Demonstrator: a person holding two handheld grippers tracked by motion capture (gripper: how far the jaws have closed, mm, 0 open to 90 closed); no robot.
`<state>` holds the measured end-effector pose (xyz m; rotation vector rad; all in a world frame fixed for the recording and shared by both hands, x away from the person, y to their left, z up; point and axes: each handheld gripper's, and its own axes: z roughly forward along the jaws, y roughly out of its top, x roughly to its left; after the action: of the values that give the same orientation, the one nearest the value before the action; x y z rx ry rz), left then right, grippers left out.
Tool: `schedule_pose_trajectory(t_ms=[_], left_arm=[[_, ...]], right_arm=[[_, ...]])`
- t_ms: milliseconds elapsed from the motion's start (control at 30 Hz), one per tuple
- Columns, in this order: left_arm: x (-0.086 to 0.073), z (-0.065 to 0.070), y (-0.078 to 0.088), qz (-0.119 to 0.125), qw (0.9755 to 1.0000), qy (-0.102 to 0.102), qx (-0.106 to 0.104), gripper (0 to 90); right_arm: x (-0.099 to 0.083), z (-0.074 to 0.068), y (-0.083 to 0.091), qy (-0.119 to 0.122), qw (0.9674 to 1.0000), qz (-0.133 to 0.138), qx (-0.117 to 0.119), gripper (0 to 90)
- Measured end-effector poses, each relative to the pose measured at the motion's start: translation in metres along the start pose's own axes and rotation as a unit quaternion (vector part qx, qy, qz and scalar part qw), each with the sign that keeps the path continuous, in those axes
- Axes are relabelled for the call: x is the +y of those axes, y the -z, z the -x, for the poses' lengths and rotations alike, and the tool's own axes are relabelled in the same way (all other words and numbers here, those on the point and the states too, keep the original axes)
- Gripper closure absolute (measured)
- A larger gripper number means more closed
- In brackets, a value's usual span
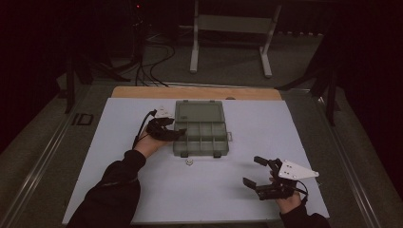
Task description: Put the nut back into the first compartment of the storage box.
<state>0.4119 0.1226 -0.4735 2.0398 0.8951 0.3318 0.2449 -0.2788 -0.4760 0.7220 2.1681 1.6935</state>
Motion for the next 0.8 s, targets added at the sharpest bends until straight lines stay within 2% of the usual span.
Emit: schedule_pose_trajectory(t_ms=[67, 167, 233, 300, 367, 400, 433, 567, 600, 767, 800], left_arm=[[0.001, 0.003, 0.003, 0.005, 1.0000, -0.004, -0.002, 27.0], [0.004, 0.012, 0.016, 0.019, 0.9994, -0.017, -0.025, 26.9], [0.006, 0.015, 0.023, 0.023, 0.9990, -0.009, -0.037, 26.6], [0.007, 0.020, 0.029, 0.024, 0.9985, -0.010, -0.048, 26.6], [0.006, 0.026, 0.034, 0.027, 0.9978, -0.018, -0.057, 26.9], [0.004, 0.032, 0.038, 0.032, 0.9974, -0.030, -0.058, 27.4], [0.003, 0.035, 0.040, 0.032, 0.9965, -0.037, -0.068, 28.0], [-0.001, 0.050, 0.044, 0.024, 0.9940, -0.059, -0.090, 28.1], [-0.003, 0.052, 0.044, 0.023, 0.9935, -0.059, -0.095, 28.6], [-0.011, 0.065, 0.046, 0.022, 0.9921, -0.071, -0.101, 30.8], [-0.013, 0.068, 0.046, 0.022, 0.9911, -0.074, -0.109, 30.8]], right_arm=[[0.000, 0.000, 0.000, 0.000, 1.0000, 0.000, 0.000, 12.4], [0.000, 0.000, 0.000, 0.001, 1.0000, 0.000, -0.001, 12.5], [0.000, 0.000, 0.000, 0.000, 1.0000, 0.000, -0.001, 12.4], [0.000, -0.001, 0.000, 0.000, 1.0000, 0.000, -0.002, 12.4], [0.000, 0.000, 0.000, 0.001, 1.0000, 0.000, -0.003, 12.5], [0.000, 0.000, 0.000, 0.001, 1.0000, 0.000, -0.003, 12.4], [0.000, 0.000, 0.000, 0.000, 1.0000, 0.000, -0.003, 12.4], [0.000, -0.001, 0.000, 0.000, 1.0000, -0.001, -0.002, 12.5], [0.000, -0.001, 0.000, 0.000, 1.0000, -0.001, -0.002, 12.5], [0.001, -0.001, 0.000, 0.001, 1.0000, 0.000, -0.003, 12.5], [0.000, -0.001, 0.000, 0.000, 1.0000, 0.000, -0.003, 12.5]])
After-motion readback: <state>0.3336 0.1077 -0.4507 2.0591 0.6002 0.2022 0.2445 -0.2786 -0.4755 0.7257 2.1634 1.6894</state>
